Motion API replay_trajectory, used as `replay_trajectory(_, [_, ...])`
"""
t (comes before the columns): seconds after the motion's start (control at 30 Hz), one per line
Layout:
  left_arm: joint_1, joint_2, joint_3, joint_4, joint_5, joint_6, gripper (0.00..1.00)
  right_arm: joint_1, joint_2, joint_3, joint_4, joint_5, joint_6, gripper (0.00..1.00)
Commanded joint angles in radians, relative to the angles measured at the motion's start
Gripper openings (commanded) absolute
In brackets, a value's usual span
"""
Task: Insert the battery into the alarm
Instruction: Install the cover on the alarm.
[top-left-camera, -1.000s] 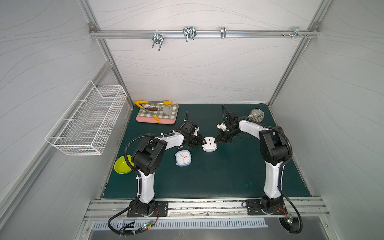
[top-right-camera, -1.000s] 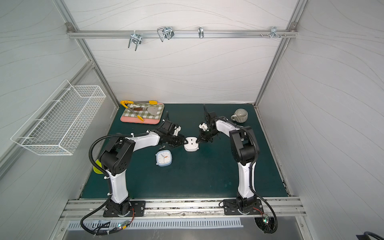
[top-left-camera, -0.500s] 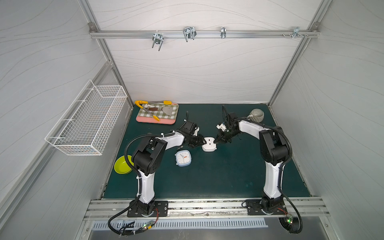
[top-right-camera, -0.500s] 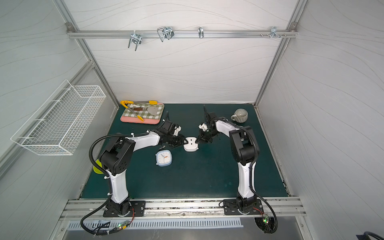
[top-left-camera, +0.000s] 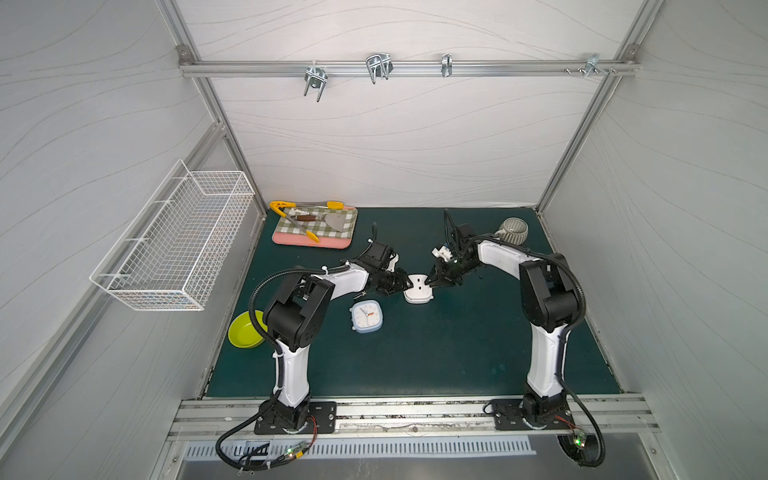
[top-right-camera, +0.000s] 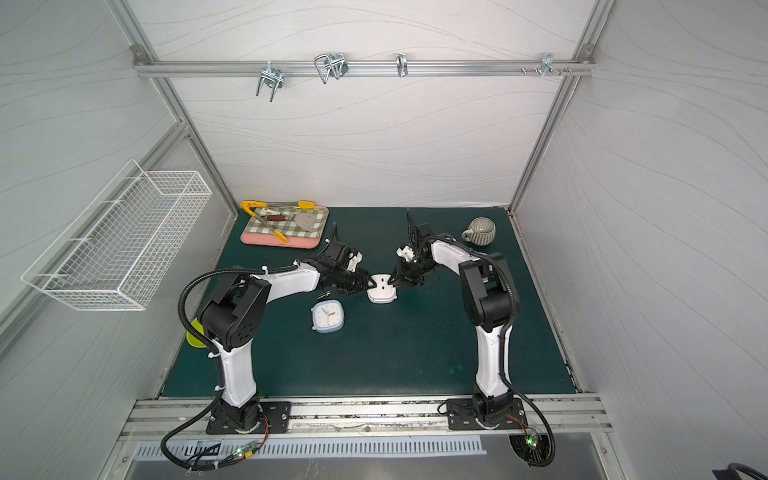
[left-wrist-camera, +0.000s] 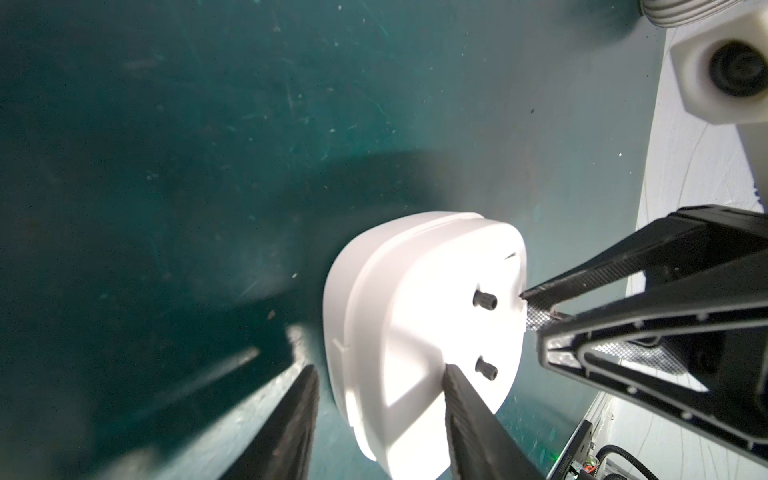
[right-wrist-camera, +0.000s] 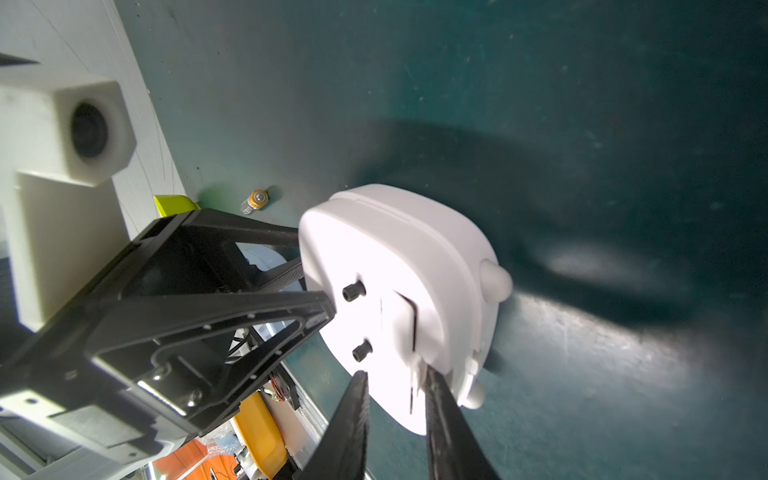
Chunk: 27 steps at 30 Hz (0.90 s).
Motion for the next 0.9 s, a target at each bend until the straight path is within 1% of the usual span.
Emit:
replay_trajectory(0.0, [-0.003,0.017,0.035,-0.022,0.0,-0.003,0.5,0.006,-0.023,-0.014,-0.052,0.054,-0.018,0.29])
replay_trajectory(0.17, [-0.003,0.017,0.035,-0.021,0.001,-0.001,0.5,0.006,-0.034,-0.015,-0.054,0.069,-0.024,0.31])
replay_trajectory(0.3, [-0.002,0.017,0.032,-0.021,0.002,-0.001,0.5,0.006,-0.021,-0.014,-0.046,0.057,-0.024,0.4])
replay_trajectory(0.4, [-0.002,0.017,0.032,-0.02,0.003,-0.001,0.5,0.006,-0.013,-0.009,-0.038,0.046,-0.02,0.42])
replay_trajectory(0.5, [-0.002,0.016,0.032,-0.021,0.002,-0.001,0.5,0.006,0.0,-0.001,-0.04,0.048,-0.021,0.41])
replay_trajectory(0.73, [-0.003,0.017,0.03,-0.019,0.004,-0.001,0.5,0.007,0.027,-0.002,-0.034,0.048,-0.019,0.33])
replay_trajectory(0.87, [-0.003,0.02,0.032,-0.019,0.009,-0.001,0.5,0.006,0.037,-0.003,-0.031,0.048,-0.019,0.3])
